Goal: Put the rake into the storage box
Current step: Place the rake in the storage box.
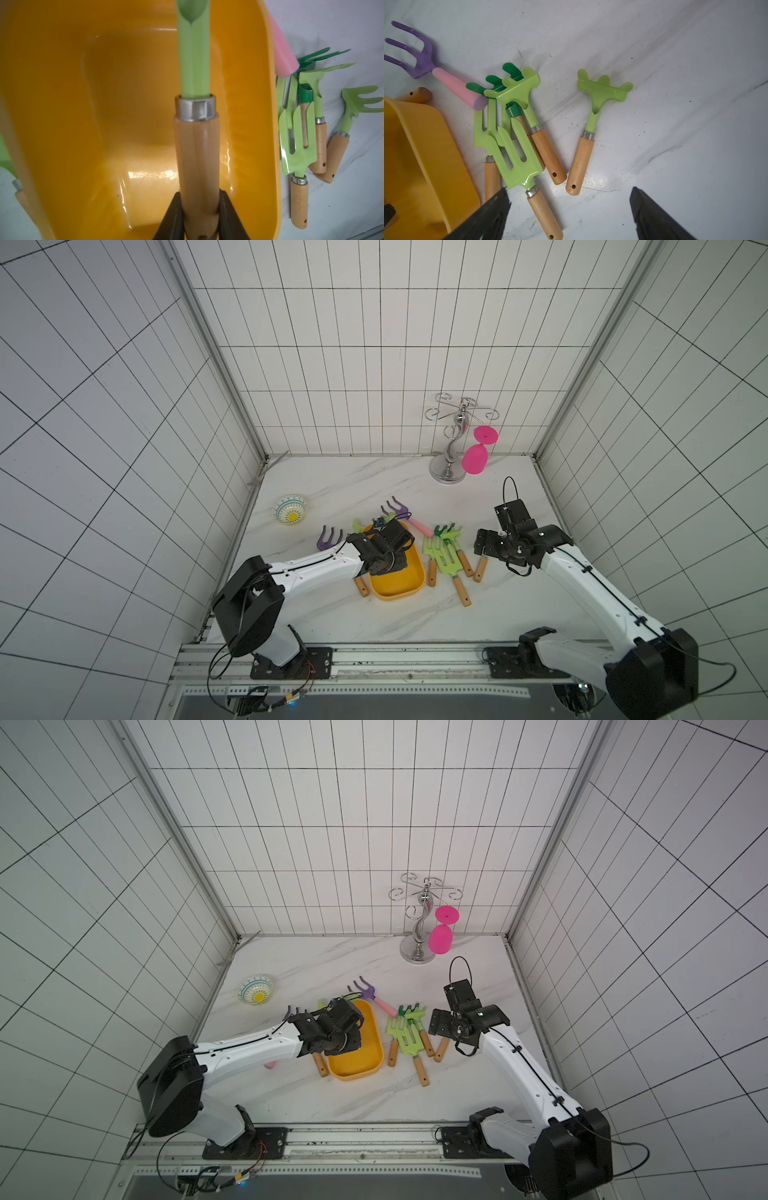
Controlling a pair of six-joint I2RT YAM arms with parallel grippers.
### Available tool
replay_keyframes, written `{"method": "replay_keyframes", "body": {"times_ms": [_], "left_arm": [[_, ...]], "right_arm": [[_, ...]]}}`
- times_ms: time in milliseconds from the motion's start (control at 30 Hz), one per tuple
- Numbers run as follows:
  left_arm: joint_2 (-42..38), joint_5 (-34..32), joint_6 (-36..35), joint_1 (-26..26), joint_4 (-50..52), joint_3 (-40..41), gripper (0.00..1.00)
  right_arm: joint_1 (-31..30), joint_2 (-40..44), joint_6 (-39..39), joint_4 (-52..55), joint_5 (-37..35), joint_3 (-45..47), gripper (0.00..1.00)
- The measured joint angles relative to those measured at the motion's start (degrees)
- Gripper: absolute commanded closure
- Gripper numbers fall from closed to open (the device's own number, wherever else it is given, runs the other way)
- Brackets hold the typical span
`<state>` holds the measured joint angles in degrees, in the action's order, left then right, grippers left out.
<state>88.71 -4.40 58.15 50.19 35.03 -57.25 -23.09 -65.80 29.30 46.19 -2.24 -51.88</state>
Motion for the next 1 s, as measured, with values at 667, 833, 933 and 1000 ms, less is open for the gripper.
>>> {"method": "replay_keyframes", "body": {"times_ms": [667, 833, 933, 1000], "left_arm": [[10.38, 6.91, 2.38, -3.32, 5.95, -2.4, 0.97], [12.11, 7.23, 1.51, -4.52, 7.5, -4.66, 0.77], [12.41, 6.82, 0.81, -4.5, 8.72, -5.6, 0.66], [12.37, 5.9, 0.61, -4.26, 9.55, -5.86, 0.55]], "right_arm": [[3.98, -13.81, 2.25, -1.95, -0.52, 2.67, 0.17], [3.98, -17.49, 4.59, -5.18, -0.48, 2.67, 0.22], [3.98, -19.3, 5.97, -6.86, -0.5, 2.67, 0.24], [3.98, -20.44, 6.6, -7.72, -0.57, 2.67, 0.26]]}}
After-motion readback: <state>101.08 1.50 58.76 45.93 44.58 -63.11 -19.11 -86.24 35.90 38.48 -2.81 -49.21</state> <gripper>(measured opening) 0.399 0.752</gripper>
